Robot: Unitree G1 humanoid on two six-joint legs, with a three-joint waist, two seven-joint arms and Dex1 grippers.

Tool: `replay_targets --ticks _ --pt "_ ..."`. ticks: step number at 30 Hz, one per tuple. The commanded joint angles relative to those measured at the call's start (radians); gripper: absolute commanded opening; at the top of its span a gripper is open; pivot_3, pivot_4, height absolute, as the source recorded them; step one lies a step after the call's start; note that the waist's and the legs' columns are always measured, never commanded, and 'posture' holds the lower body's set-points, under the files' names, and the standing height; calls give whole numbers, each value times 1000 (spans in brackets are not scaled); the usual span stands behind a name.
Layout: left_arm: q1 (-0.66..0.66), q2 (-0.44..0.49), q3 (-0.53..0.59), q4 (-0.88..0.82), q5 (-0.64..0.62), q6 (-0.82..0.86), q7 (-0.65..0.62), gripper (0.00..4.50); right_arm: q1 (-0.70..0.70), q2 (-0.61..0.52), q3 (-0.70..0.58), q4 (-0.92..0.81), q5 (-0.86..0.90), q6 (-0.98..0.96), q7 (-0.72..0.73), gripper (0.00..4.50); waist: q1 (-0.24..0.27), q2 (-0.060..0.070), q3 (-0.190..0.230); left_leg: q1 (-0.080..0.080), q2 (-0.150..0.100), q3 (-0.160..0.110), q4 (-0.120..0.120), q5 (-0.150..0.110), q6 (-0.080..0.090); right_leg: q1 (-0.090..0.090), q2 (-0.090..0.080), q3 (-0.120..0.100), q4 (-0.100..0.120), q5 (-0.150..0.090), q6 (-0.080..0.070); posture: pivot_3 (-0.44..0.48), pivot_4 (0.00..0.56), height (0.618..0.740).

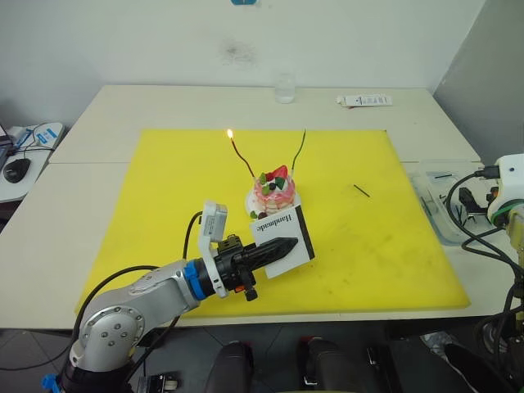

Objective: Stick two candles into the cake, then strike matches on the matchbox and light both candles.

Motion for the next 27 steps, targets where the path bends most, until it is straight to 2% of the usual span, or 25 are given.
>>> replay_targets --ticks 1,6,9,14,19,27 --pt "-5 9 16 -18 -14 -9 -14 0 -31 3 34 -99 34 -77 81 4464 0 0 0 0 0 0 0 0 0 0 0 0 0 0 0 0 150 740" --pt "6 28 26 -15 -2 -10 -38 0 -41 44 152 -177 159 -115 341 4464 -7 0 0 1 1 -1 0 0 0 0 3 0 1 0 0 0 150 740" --pt "3 30 26 -9 0 -12 -43 0 -48 57 214 -153 168 -139 417 4464 -4 0 0 1 2 -2 0 0 0 1 4 -2 1 0 0 0 150 740" --pt "1 32 24 -20 2 -11 -38 0 -107 83 294 20 103 -242 443 4464 1 0 0 0 1 -1 1 0 0 1 3 1 0 0 -1 0 150 740" --pt "2 35 28 -23 -4 -12 -33 0 -188 139 300 188 84 -309 428 4464 1 0 0 0 0 0 1 0 0 1 2 1 0 0 -1 0 150 740" --pt "21 40 31 -40 -12 -11 -38 0 -183 221 274 249 84 -391 410 4464 1 0 0 0 2 -1 0 0 0 1 5 0 1 -1 -1 0 150 740"
